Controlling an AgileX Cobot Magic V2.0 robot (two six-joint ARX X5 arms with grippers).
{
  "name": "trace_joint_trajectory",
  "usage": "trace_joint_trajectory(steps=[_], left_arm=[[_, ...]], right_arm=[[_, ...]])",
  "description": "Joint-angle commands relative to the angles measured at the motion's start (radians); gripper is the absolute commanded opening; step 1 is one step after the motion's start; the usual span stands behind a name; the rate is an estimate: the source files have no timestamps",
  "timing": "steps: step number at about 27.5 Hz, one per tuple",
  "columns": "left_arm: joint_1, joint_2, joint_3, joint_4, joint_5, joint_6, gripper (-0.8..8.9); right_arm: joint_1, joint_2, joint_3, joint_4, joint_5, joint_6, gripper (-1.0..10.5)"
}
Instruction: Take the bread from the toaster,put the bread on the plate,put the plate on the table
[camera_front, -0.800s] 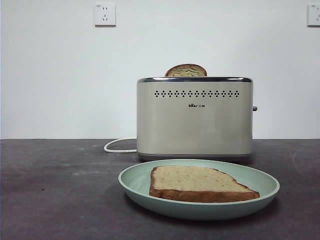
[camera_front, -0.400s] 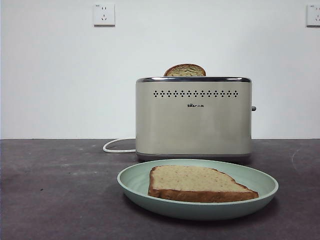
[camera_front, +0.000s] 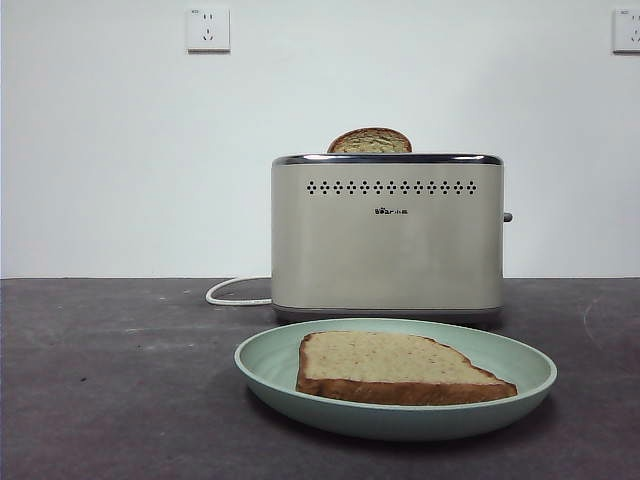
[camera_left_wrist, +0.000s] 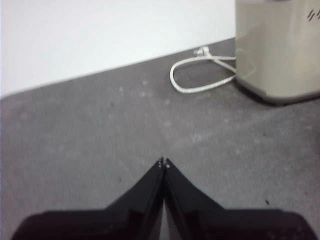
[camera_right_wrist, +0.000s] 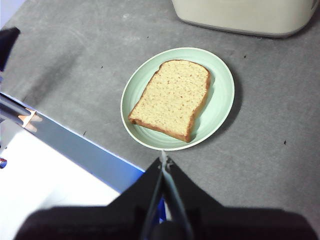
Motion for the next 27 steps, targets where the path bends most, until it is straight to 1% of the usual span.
trace_joint_trajectory(steps=[1, 6, 10, 27], left_arm=[[0.003, -0.003, -0.03, 0.018, -0.006, -0.052, -0.03], [0.003, -0.003, -0.031, 0.019, -0.014, -0.071, -0.03], [0.003, -0.003, -0.031, 0.027, 0.0, -0.069, -0.03], [0.003, -0.003, -0.031, 0.027, -0.003, -0.069, -0.03]], right_arm=[[0.001, -0.001, 0.002, 0.004, 0.003, 0.006, 0.0], [0.001, -0.001, 0.002, 0.002, 0.003, 0.006, 0.0], [0.001, -0.001, 0.002, 0.002, 0.003, 0.006, 0.0], [0.001, -0.001, 0.002, -0.002, 0.003, 0.006, 0.0]])
